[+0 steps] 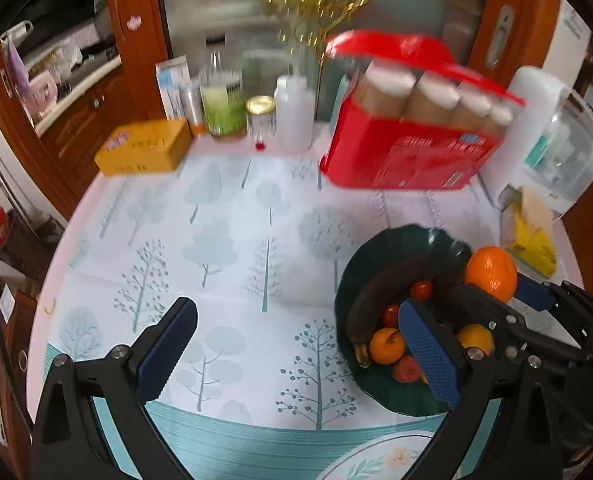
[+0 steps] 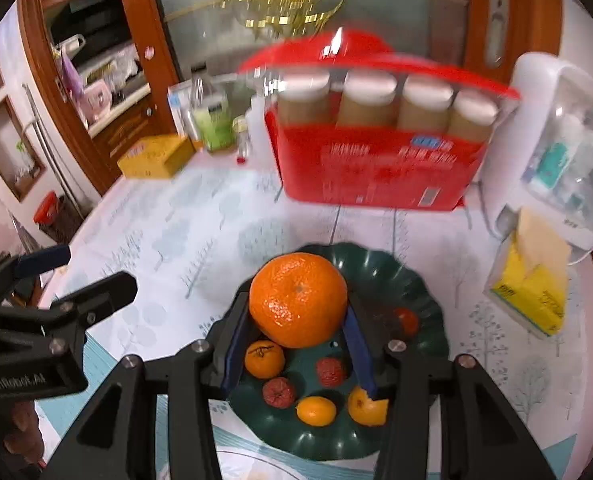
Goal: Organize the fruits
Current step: 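Carry the tangerine to the green plate and release it with the right tool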
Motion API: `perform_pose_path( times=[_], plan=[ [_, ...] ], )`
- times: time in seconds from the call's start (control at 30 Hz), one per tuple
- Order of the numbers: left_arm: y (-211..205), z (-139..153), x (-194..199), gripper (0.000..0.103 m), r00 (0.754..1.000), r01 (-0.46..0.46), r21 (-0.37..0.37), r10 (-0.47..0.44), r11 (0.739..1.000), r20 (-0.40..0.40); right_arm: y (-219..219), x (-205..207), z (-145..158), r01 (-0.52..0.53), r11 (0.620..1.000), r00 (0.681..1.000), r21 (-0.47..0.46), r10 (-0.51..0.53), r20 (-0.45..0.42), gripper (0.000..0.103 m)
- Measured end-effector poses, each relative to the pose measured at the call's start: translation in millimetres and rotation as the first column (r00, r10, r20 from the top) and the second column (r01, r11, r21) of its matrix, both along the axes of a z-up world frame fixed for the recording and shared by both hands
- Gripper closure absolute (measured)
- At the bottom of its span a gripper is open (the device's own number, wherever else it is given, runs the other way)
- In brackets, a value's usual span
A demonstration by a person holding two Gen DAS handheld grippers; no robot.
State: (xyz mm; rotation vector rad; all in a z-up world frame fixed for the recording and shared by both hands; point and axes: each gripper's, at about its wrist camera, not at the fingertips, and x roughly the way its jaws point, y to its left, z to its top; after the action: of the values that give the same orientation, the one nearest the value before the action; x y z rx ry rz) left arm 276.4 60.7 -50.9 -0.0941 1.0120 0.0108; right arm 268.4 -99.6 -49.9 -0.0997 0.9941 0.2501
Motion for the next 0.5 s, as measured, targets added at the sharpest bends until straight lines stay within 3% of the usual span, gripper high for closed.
perform_pose_path(
  times=[0.27, 0.5],
  plan=[
    [2.1, -60.7, 20.7, 0.003, 0.995, -0.001, 0.01, 0.002, 1.0, -0.103, 3.7, 17.3, -64.5, -0.008, 0.999, 0.994, -0.041, 0.003, -0.11, 0.058],
    [-4.4, -88.0, 25.0, 0.003, 0.988, 0.029, 0.005, -0.027, 1.0, -0.151, 5.0, 18.2, -93.3, -0.024, 0.997, 0.987, -0.078, 0.011, -0.16, 0.057]
  ],
)
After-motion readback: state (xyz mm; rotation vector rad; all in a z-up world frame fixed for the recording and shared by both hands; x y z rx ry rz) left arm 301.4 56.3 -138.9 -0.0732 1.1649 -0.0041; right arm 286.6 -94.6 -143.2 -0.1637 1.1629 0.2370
